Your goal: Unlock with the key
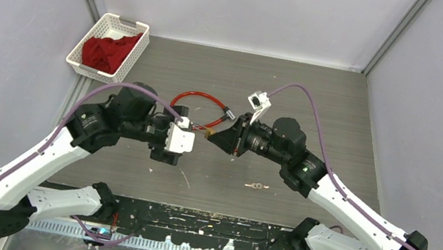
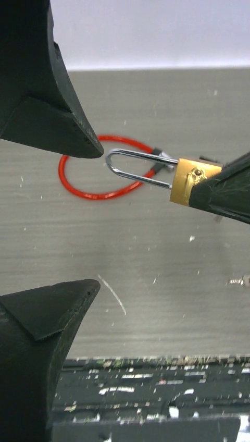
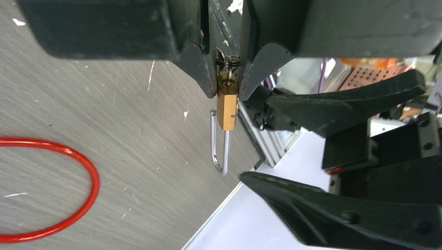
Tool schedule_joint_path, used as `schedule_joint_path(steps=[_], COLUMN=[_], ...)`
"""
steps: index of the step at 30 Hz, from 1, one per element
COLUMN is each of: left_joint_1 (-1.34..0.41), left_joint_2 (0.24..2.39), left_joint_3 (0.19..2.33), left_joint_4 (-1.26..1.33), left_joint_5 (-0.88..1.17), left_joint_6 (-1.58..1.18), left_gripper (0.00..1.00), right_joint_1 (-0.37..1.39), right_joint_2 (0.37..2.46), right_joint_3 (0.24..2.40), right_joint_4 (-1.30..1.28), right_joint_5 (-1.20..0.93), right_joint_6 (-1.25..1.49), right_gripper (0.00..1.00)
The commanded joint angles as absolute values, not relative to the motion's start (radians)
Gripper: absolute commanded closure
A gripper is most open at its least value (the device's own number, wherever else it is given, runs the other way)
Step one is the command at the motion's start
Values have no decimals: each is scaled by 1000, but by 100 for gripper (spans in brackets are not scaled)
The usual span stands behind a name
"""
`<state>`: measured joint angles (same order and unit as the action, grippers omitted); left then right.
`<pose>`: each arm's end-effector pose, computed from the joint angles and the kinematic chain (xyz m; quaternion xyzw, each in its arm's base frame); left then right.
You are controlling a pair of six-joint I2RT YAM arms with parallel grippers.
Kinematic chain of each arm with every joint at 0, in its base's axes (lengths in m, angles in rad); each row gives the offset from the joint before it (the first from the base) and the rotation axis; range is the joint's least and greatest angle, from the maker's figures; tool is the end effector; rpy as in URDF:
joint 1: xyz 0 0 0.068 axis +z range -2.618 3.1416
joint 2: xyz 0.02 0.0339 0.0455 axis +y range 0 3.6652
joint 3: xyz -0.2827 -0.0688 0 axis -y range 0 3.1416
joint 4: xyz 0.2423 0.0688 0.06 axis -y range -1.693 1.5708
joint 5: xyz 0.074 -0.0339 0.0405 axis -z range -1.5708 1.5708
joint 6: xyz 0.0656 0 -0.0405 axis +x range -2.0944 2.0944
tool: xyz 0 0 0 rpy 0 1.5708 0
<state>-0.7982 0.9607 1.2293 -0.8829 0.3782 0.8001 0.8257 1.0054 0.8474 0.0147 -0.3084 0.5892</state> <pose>0.1125 -0.1501 0.3896 0.6853 0.5460 -0.1665 0.4522 0.1565 0.1990 0.3538 -0.1880 0.7299 0.5087 0.4162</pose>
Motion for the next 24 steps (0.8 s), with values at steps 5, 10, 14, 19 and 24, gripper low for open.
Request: schedule_joint_path(steps=[5,10,14,19,24], left_joint_1=[-791,-790,-790,-791,-793], left_joint_2=[1036,1061,1057,1015,1008], left_joint_3=[1287,1281,1260,1182,1154], left_joint_4=[-910,-901,-880,-805,-805], left_joint_5=[438,426,374,333,298], left_joint_6=[700,727,781,859,940], left_gripper=[27,39,44,45,33], right_joint_1=[824,824,822,774,646], right_joint_2=[1023,1057,1069,1095,1143], right_joint_3=[855,874,884,879,893], right_joint_4=[62,43,23,44,-48], right_joint_5=[-524,-571,-555,-536,-496], right_joint_6=[568,560,557,661,733], right_gripper=[99,99,99,99,99])
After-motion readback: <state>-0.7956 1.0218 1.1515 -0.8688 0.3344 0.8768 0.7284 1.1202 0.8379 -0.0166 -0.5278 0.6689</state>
